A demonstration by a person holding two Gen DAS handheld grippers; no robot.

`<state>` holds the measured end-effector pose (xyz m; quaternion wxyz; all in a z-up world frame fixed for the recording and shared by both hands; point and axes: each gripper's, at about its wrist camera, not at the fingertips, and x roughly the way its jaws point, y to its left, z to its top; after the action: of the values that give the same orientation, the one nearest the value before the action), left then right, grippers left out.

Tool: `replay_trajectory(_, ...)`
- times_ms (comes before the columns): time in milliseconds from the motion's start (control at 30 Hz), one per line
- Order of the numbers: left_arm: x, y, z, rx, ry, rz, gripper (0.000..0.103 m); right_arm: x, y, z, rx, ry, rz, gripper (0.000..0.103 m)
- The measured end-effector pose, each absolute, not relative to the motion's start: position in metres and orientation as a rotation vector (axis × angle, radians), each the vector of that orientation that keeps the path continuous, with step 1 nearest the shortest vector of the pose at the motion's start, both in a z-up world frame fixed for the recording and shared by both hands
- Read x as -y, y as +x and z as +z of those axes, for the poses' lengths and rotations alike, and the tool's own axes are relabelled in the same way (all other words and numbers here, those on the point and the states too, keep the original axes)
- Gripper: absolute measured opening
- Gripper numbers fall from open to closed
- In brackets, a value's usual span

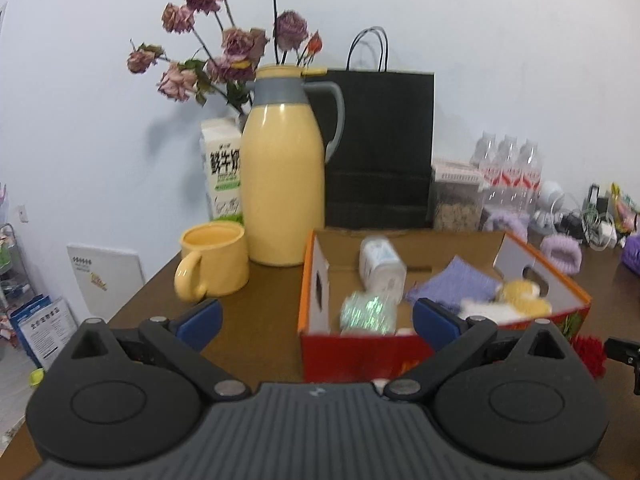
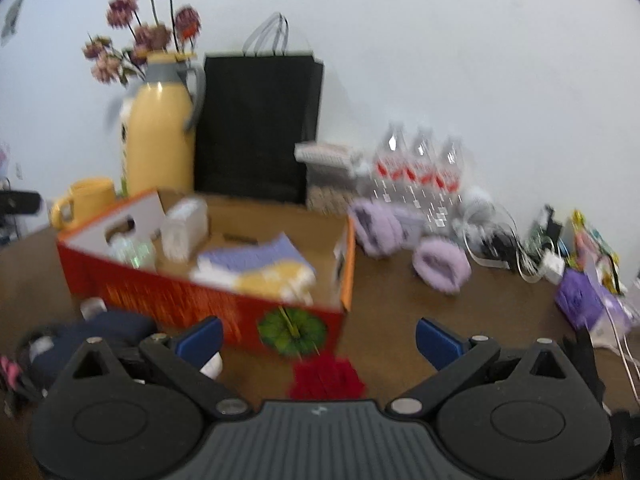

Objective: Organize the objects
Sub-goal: 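Move both grippers back toward the remaining items on the table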

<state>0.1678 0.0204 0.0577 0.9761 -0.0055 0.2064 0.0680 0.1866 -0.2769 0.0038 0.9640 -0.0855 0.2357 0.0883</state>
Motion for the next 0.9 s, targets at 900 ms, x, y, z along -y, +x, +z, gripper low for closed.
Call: replay_trajectory(900, 0.028, 0.126, -0.002, -0.587, 0.176, -0.073, 0.072, 0.301, 0.172, -0.052, -0.620, -0.160, 0.154, 0.103)
